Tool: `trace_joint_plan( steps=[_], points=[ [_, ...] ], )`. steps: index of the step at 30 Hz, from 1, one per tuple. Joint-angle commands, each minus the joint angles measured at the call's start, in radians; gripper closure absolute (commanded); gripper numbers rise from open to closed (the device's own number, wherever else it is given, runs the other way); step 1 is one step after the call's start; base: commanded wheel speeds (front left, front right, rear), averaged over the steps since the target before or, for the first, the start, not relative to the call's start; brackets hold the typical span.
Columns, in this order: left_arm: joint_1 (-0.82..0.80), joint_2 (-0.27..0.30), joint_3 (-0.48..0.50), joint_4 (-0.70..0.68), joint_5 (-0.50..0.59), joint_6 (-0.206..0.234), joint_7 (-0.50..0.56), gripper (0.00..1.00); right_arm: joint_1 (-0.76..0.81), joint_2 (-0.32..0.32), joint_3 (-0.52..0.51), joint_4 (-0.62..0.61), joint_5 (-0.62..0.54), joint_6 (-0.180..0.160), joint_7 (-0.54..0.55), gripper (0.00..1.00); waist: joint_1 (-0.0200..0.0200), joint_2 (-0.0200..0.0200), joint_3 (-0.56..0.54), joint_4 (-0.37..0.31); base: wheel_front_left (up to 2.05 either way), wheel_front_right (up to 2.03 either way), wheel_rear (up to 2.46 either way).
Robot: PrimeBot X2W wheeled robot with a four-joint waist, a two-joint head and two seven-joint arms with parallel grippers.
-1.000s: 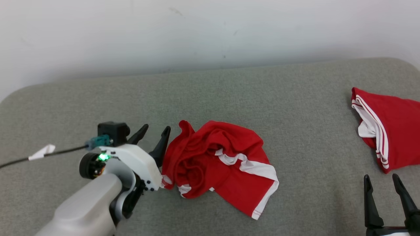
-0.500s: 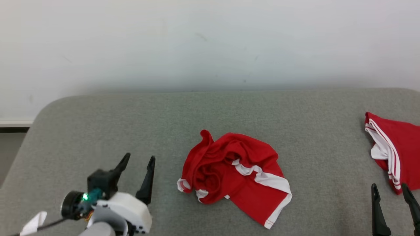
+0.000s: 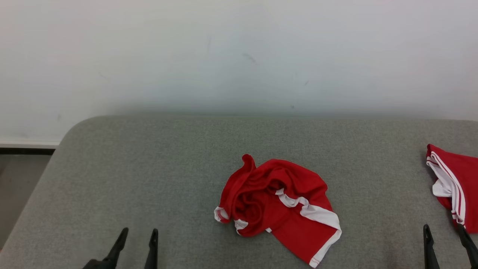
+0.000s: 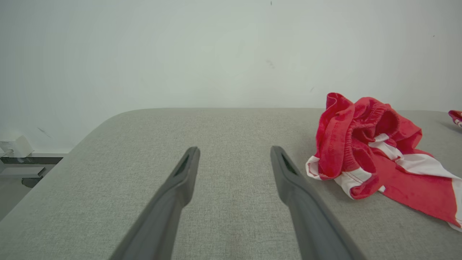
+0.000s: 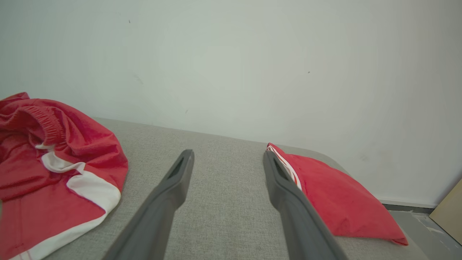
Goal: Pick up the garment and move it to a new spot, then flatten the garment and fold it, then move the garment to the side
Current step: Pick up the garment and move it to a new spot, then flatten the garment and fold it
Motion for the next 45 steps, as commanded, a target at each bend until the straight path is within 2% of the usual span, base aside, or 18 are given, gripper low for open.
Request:
trace_joint_plan(
  steps=[1, 6, 9, 21, 30, 45],
  points=[
    [0.019, -0.006, 0.009, -0.002, 0.009, -0.009, 0.000, 0.00, 0.014, -0.001, -0.005, 0.003, 0.006, -0.002, -0.003, 0.00, 0.0000, 0.0000, -0.003, -0.001, 0.00, 0.00, 0.00],
    [0.071, -0.073, 0.097, 0.002, 0.080, -0.098, 0.000, 0.00, 0.030, -0.001, 0.001, 0.015, 0.043, -0.002, -0.003, 0.00, 0.0000, 0.0000, -0.016, -0.020, 0.00, 0.00, 0.00],
    [0.090, -0.107, 0.142, 0.011, 0.120, -0.137, 0.000, 0.00, 0.034, -0.001, 0.012, 0.022, 0.050, -0.002, -0.003, 0.00, 0.0000, 0.0000, -0.022, -0.035, 0.00, 0.00, 0.00],
    [0.108, -0.196, 0.264, 0.034, 0.222, -0.250, 0.000, 0.00, 0.024, -0.001, 0.032, 0.038, 0.061, -0.002, -0.003, 0.00, 0.0000, 0.0000, -0.028, -0.064, 0.00, 0.00, 0.00],
    [0.108, -0.233, 0.317, 0.050, 0.273, -0.300, 0.000, 0.00, 0.021, -0.001, 0.038, 0.043, 0.068, -0.002, -0.003, 0.00, 0.0000, 0.0000, -0.027, -0.077, 0.00, 0.00, 0.00],
    [0.098, -0.262, 0.359, 0.057, 0.316, -0.339, 0.000, 0.00, 0.017, 0.000, 0.040, 0.044, 0.074, -0.002, -0.003, 0.00, 0.0000, 0.0000, -0.026, -0.081, 0.00, 0.00, 0.00]
  ],
)
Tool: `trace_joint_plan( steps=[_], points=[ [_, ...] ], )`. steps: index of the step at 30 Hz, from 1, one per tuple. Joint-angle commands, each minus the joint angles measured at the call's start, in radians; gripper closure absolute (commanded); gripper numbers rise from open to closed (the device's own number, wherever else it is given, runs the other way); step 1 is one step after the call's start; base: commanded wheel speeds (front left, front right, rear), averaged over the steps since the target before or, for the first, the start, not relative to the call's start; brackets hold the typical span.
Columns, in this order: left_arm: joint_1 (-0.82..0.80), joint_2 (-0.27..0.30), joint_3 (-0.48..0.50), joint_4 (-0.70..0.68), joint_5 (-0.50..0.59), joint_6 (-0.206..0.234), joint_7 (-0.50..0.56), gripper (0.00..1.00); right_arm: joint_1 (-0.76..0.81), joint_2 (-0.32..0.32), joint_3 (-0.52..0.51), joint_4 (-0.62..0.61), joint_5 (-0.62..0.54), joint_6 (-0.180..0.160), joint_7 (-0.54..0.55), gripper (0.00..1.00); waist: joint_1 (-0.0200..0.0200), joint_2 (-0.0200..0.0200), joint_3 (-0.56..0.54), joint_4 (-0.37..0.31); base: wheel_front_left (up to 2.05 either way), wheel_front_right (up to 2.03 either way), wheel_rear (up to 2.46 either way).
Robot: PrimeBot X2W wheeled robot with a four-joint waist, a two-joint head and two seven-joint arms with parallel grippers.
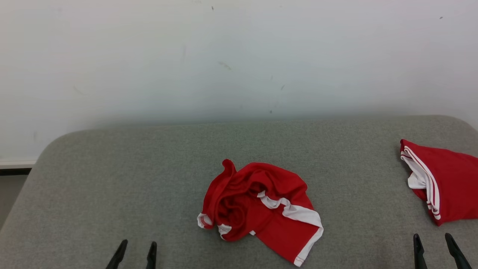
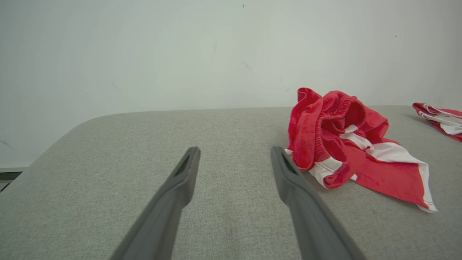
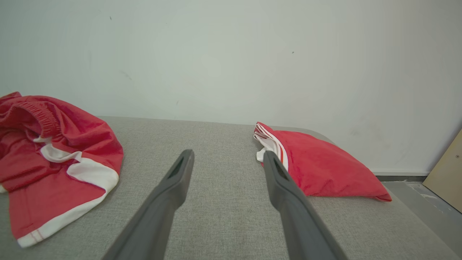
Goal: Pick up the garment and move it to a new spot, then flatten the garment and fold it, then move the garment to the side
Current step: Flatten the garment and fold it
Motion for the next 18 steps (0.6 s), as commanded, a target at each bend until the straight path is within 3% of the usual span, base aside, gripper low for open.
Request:
trace_joint_plan(
  steps=[1, 14, 18],
  points=[
    [-0.001, -0.003, 0.009, -0.001, 0.009, -0.004, 0.000, 0.00, -0.003, -0.002, -0.002, 0.000, 0.005, -0.002, -0.003, 0.00, 0.0000, 0.0000, 0.001, 0.000, 0.00, 0.00, 0.00],
    [-0.051, -0.007, 0.042, -0.034, 0.022, -0.020, 0.000, 0.00, -0.013, -0.002, -0.003, -0.004, 0.008, -0.002, -0.003, 0.00, 0.0000, 0.0000, 0.009, -0.005, 0.00, 0.00, 0.00],
    [-0.119, 0.029, -0.048, -0.046, 0.076, -0.035, 0.000, 0.00, -0.016, -0.002, 0.000, -0.005, 0.004, -0.002, -0.003, 0.00, 0.0000, 0.0000, 0.011, -0.008, 0.00, 0.00, 0.00]
  ],
)
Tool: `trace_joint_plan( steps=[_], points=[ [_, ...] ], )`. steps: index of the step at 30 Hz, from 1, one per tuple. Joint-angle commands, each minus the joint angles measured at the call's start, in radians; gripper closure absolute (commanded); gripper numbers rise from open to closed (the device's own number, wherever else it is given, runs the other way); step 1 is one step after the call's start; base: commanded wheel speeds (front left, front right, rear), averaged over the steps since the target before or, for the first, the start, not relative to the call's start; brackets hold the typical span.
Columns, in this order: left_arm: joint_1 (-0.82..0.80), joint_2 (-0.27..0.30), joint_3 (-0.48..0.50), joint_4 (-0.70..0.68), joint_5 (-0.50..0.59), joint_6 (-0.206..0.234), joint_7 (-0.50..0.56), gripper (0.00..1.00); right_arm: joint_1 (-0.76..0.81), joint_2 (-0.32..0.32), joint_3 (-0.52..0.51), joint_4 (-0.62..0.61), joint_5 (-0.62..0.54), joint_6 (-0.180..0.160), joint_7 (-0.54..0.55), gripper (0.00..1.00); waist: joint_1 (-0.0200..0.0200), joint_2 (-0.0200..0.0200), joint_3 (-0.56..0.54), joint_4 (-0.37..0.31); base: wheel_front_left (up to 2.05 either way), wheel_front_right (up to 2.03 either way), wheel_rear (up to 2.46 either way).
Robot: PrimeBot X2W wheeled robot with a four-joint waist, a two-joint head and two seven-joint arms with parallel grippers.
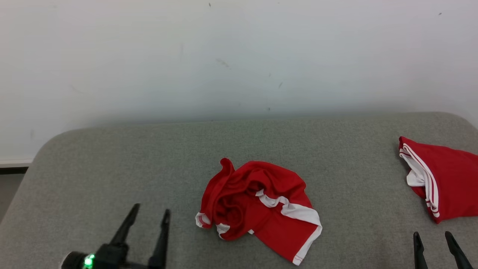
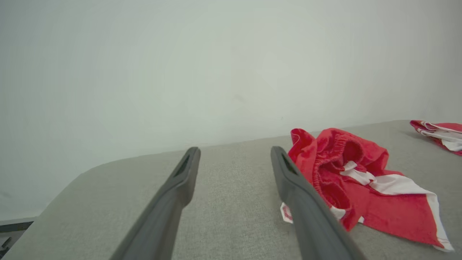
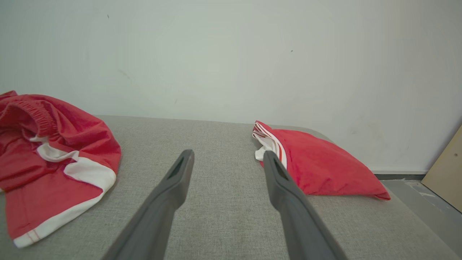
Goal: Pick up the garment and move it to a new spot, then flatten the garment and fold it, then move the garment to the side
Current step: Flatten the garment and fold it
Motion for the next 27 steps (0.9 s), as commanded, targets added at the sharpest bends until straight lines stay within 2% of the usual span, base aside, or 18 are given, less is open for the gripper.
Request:
trace_joint_plan(
  steps=[1, 2, 3, 5, 11, 13, 19, 23, 27],
  points=[
    [-0.056, 0.032, -0.076, -0.001, 0.046, -0.012, 0.007, 0.00, -0.014, -0.002, 0.000, -0.004, 0.004, -0.002, -0.003, 0.00, -0.0001, -0.0001, 0.001, -0.003, 0.00, 0.00, 0.00],
    [-0.084, 0.051, -0.119, 0.002, 0.066, -0.014, 0.025, 0.00, -0.016, -0.002, 0.001, -0.004, 0.006, -0.002, -0.003, 0.00, -0.0001, -0.0001, 0.002, -0.004, 0.00, 0.00, 0.00],
    [-0.084, 0.051, -0.119, 0.002, 0.066, -0.014, 0.025, 0.00, -0.016, -0.002, 0.001, -0.004, 0.006, -0.002, -0.003, 0.00, -0.0001, -0.0001, 0.002, -0.004, 0.00, 0.00, 0.00],
    [-0.148, 0.078, -0.212, 0.000, 0.088, -0.018, 0.067, 0.00, -0.017, -0.002, 0.001, -0.006, 0.010, -0.002, -0.003, 0.00, -0.0001, -0.0001, 0.006, -0.006, 0.00, 0.00, 0.00],
    [-0.336, 0.216, -0.588, 0.050, 0.021, -0.018, 0.221, 0.00, -0.024, -0.002, 0.021, -0.002, 0.025, -0.002, -0.003, 0.00, -0.0001, -0.0001, 0.021, -0.031, 0.00, 0.00, 0.00],
    [-0.384, 0.265, -0.685, 0.082, -0.016, -0.018, 0.288, 0.00, -0.030, -0.002, 0.025, 0.001, 0.028, -0.002, -0.003, 0.00, -0.0001, -0.0001, 0.027, -0.045, 0.00, 0.00, 0.00],
    [-0.487, 0.362, -0.837, 0.147, -0.108, -0.019, 0.386, 0.00, -0.027, -0.002, 0.020, 0.003, 0.034, -0.002, -0.003, 0.00, -0.0001, -0.0001, 0.047, -0.071, 0.00, 0.00, 0.00],
    [-0.539, 0.386, -0.894, 0.174, -0.139, -0.019, 0.392, 0.00, -0.032, -0.002, 0.017, 0.004, 0.035, -0.002, -0.003, 0.00, -0.0001, -0.0001, 0.060, -0.075, 0.00, 0.00, 0.00],
    [-0.579, 0.383, -0.925, 0.197, -0.158, -0.019, 0.380, 0.00, -0.041, -0.002, 0.020, 0.006, 0.038, -0.002, -0.003, 0.00, -0.0001, -0.0001, 0.079, -0.076, 0.00, 0.00, 0.00]
  ],
)
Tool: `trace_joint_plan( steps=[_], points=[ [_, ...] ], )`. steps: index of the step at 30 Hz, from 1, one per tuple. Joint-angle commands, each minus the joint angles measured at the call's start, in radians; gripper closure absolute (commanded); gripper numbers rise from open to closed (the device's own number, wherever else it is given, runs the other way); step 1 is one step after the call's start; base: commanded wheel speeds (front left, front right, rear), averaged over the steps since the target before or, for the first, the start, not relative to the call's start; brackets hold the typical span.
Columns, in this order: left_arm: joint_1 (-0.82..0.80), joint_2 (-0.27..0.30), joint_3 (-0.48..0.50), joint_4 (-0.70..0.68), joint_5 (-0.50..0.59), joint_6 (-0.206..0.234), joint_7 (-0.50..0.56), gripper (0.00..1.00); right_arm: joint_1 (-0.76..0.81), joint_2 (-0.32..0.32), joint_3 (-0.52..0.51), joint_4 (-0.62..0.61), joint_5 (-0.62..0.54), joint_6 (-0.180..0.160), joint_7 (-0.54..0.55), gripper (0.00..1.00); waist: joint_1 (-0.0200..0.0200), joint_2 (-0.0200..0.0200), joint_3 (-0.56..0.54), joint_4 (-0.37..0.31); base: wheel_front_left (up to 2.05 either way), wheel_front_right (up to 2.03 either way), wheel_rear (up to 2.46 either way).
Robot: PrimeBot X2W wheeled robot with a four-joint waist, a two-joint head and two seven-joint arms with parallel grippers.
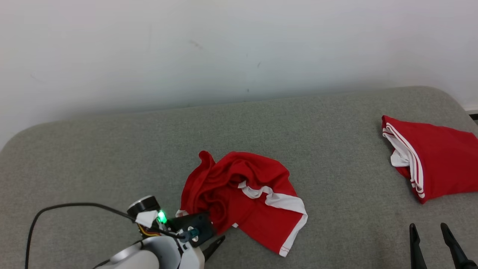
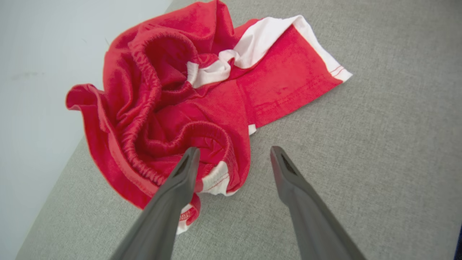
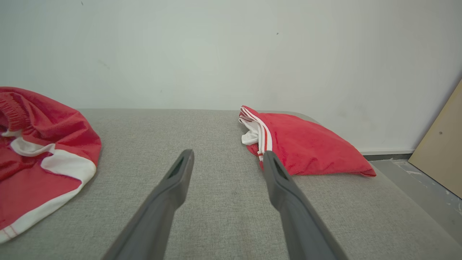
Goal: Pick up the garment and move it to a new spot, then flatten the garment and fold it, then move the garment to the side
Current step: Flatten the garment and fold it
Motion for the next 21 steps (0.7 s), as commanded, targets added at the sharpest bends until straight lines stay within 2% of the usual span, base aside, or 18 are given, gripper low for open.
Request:
trace_joint_plan(
  steps=[1, 9, 10, 14, 15, 18, 21],
  points=[
    [-0.018, 0.001, -0.004, 0.015, -0.014, 0.002, -0.005, 0.00, -0.014, -0.002, 0.001, 0.001, 0.005, -0.002, -0.003, 0.00, -0.0001, 0.0000, 0.010, 0.000, 0.00, 0.00, 0.00],
    [-0.076, 0.010, -0.029, 0.121, -0.055, 0.001, 0.009, 0.00, -0.041, -0.002, 0.023, 0.004, 0.011, -0.002, -0.003, 0.00, -0.0001, 0.0000, 0.055, -0.022, 0.00, 0.00, 0.00],
    [-0.082, 0.015, -0.036, 0.134, -0.058, 0.001, 0.010, 0.02, -0.045, -0.002, 0.023, 0.005, 0.013, -0.002, -0.003, 0.00, -0.0001, 0.0000, 0.062, -0.026, 0.00, 0.00, 0.00],
    [-0.099, 0.023, -0.069, 0.176, -0.102, 0.001, 0.020, 0.76, -0.050, -0.002, 0.019, 0.008, 0.020, -0.002, -0.003, 0.00, -0.0001, 0.0000, 0.080, -0.040, 0.00, 0.00, 0.00],
    [-0.101, 0.025, -0.078, 0.183, -0.121, 0.001, 0.026, 1.00, -0.051, -0.002, 0.018, 0.008, 0.022, -0.002, -0.003, 0.00, -0.0001, 0.0000, 0.083, -0.042, 0.00, 0.00, 0.00],
    [-0.107, 0.026, -0.081, 0.187, -0.205, 0.001, 0.044, 1.00, -0.051, -0.002, 0.016, 0.010, 0.027, -0.002, -0.003, 0.00, -0.0001, 0.0000, 0.084, -0.046, 0.00, 0.00, 0.00],
    [-0.102, -0.005, -0.023, 0.149, -0.369, 0.001, 0.051, 1.00, -0.048, -0.002, 0.009, 0.011, 0.029, -0.002, -0.003, 0.00, -0.0001, 0.0000, 0.078, -0.044, 0.00, 0.00, 0.00]
  ],
)
